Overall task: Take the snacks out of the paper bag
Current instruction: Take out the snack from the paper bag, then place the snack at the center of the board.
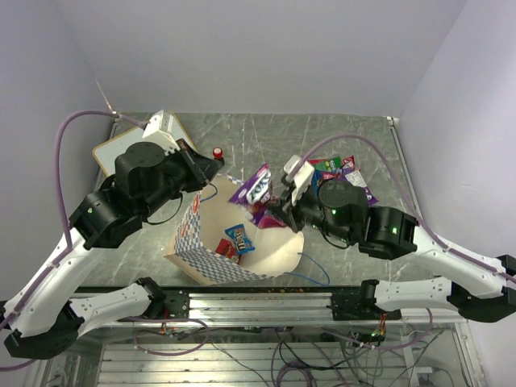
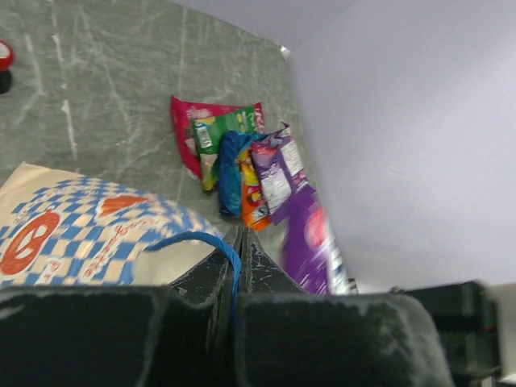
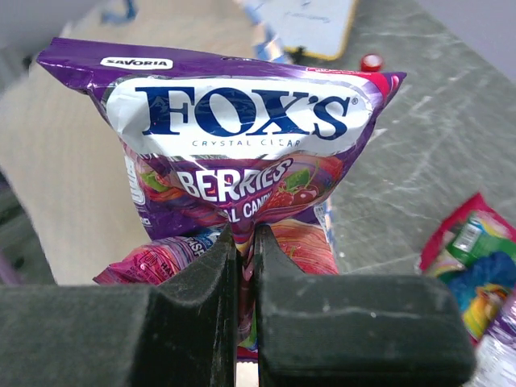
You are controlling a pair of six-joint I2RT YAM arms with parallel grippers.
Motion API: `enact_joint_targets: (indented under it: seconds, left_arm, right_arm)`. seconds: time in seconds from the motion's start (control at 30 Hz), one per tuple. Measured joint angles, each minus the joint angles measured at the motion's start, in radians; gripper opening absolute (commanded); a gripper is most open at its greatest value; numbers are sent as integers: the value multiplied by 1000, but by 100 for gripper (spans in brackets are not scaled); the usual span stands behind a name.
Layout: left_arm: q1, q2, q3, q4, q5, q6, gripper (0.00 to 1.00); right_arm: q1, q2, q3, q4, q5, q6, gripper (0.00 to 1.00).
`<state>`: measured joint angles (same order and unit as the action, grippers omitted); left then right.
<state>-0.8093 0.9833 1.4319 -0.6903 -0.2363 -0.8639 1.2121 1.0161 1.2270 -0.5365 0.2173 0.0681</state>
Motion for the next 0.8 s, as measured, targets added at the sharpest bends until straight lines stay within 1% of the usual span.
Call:
enact_joint_targets:
  seconds: [0.13,0.2,0.27,0.3,0.37,0.43,0.5,0.6,0.7,0.8]
  left_arm:
    - [39,-2,18,-70,13,66,7]
    - [52,10,32,-102,8,101,7]
    - [65,37,50,-133,-11,143,7]
    - [71,53,58,-153,-23,163,7]
    - [80,72,68,-177,-40,193,7]
    - [91,88,79,-196,-59,222,7]
    - [102,98,84,-214,-75,246,7]
    - [111,104,86,-248,-99,282,7]
    - [114,103,86,-280,-126,313,7]
    - [115,93,84,-297,-171,336,7]
  right_arm:
    - [0,89,183,-104,169,89,0]
    - [0,126,254,-125,250,121,0]
    - [0,140,276,-126,335,143,0]
    - [0,145,276,-121,403,150,0]
    - [-7,150,257,-95,506,144,0]
    - [-42,160,224,-57,600,134,0]
    - [-134,193,203,-52,649,153,0]
    - [-330,260,161,-56,671,208,0]
    - [-464,288,89,-86,670,278,0]
    - [-558,276,-10,-105,644,352,0]
